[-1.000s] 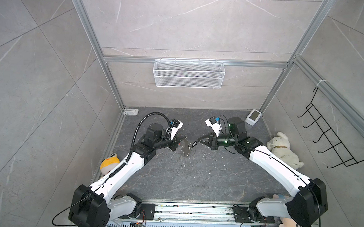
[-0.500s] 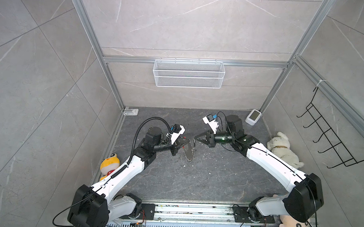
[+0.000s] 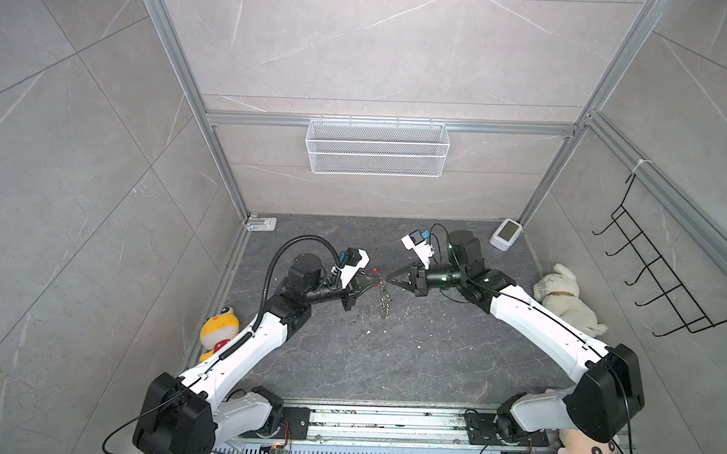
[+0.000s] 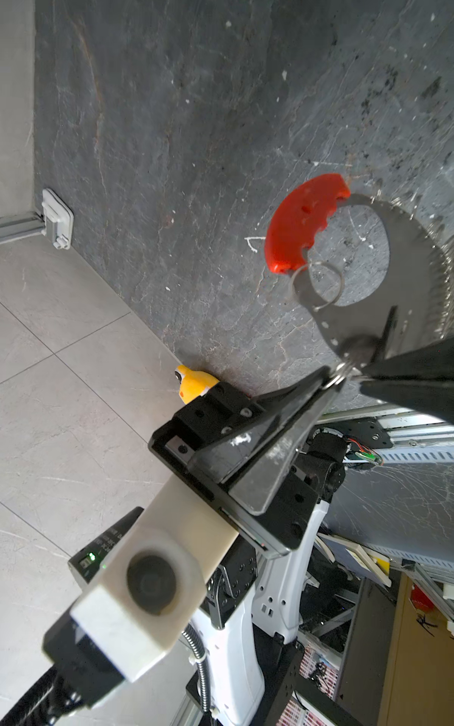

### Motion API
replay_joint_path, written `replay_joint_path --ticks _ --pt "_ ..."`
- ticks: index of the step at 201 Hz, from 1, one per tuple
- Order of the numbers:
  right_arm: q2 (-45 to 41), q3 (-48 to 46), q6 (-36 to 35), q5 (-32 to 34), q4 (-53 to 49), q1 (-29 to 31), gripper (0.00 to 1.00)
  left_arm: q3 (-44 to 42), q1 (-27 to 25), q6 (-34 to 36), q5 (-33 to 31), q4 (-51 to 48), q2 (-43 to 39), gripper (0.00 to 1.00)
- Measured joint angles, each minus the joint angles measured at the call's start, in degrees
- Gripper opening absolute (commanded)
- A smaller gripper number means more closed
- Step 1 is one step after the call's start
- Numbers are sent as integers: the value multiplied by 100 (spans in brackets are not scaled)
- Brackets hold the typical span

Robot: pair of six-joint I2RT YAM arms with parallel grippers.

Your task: Put the keys on the keyring

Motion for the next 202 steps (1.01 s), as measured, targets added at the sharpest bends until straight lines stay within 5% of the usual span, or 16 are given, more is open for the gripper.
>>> replay_joint_path --ticks 202 --pt "85 332 -131 201 -243 138 0 -7 -15 120 188 -7 -59 0"
